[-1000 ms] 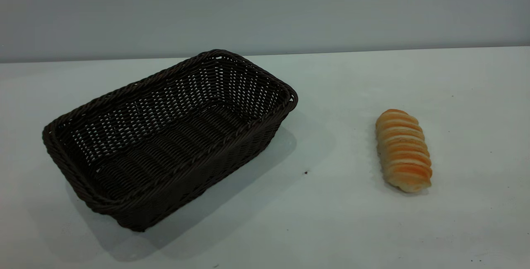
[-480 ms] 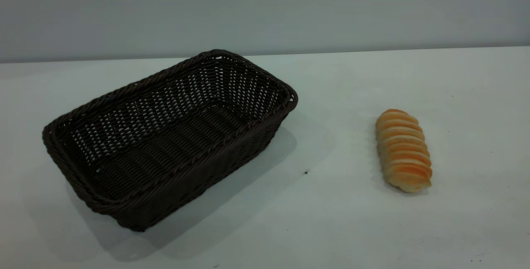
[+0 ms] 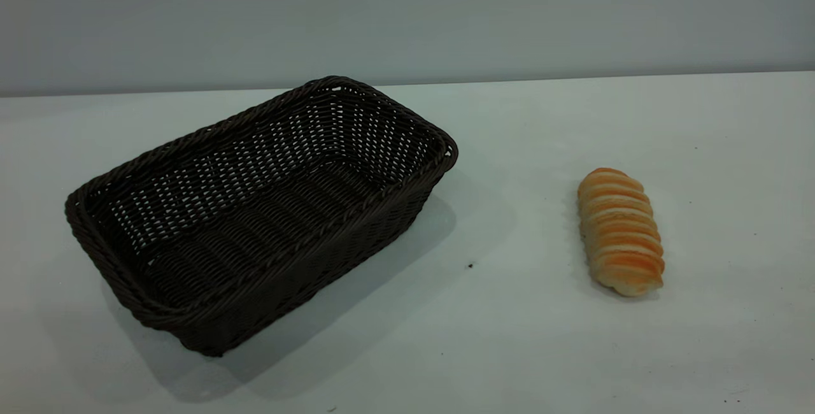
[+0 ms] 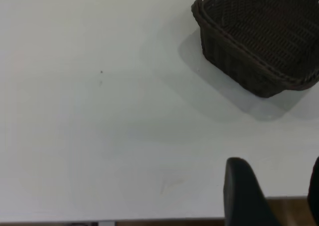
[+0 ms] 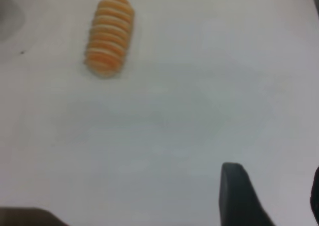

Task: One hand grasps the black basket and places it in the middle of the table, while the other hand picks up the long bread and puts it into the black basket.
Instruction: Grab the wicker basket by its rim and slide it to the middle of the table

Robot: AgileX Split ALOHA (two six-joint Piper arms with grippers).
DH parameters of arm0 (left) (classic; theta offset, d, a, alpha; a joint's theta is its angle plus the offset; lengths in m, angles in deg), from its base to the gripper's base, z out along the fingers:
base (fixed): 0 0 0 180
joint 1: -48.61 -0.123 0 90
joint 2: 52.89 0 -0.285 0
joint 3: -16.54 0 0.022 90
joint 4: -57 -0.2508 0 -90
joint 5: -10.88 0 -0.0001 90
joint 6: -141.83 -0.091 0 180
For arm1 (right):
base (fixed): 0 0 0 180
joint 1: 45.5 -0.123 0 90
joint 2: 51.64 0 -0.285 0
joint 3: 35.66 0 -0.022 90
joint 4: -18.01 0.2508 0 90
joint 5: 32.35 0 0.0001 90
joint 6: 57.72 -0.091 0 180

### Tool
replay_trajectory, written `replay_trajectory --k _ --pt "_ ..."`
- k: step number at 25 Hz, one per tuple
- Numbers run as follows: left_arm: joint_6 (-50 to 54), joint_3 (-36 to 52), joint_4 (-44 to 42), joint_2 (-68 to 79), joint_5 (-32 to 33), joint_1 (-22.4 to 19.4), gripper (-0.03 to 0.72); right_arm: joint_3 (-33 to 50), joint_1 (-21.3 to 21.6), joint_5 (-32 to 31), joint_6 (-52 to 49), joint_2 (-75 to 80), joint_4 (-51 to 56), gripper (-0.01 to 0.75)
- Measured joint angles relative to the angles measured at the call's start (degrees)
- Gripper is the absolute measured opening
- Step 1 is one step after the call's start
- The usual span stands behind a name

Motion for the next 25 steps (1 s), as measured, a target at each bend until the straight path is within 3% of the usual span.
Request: replay_trajectory --k 8,13,25 --pt "6.0 0.0 0.5 4.6 -1.2 0.0 0.358 -0.1 0.0 1.9 -2.0 4.2 4.3 0.33" --pt "12.3 -0.5 1.4 8.6 -6.9 0.0 0.355 -0.1 0.0 5.3 -4.6 11.1 6.1 0.33" --pt "24.4 0.6 1.7 35.2 -31.6 0.0 0.355 -0.1 0.0 29.9 -5.9 30.4 9.1 0.33"
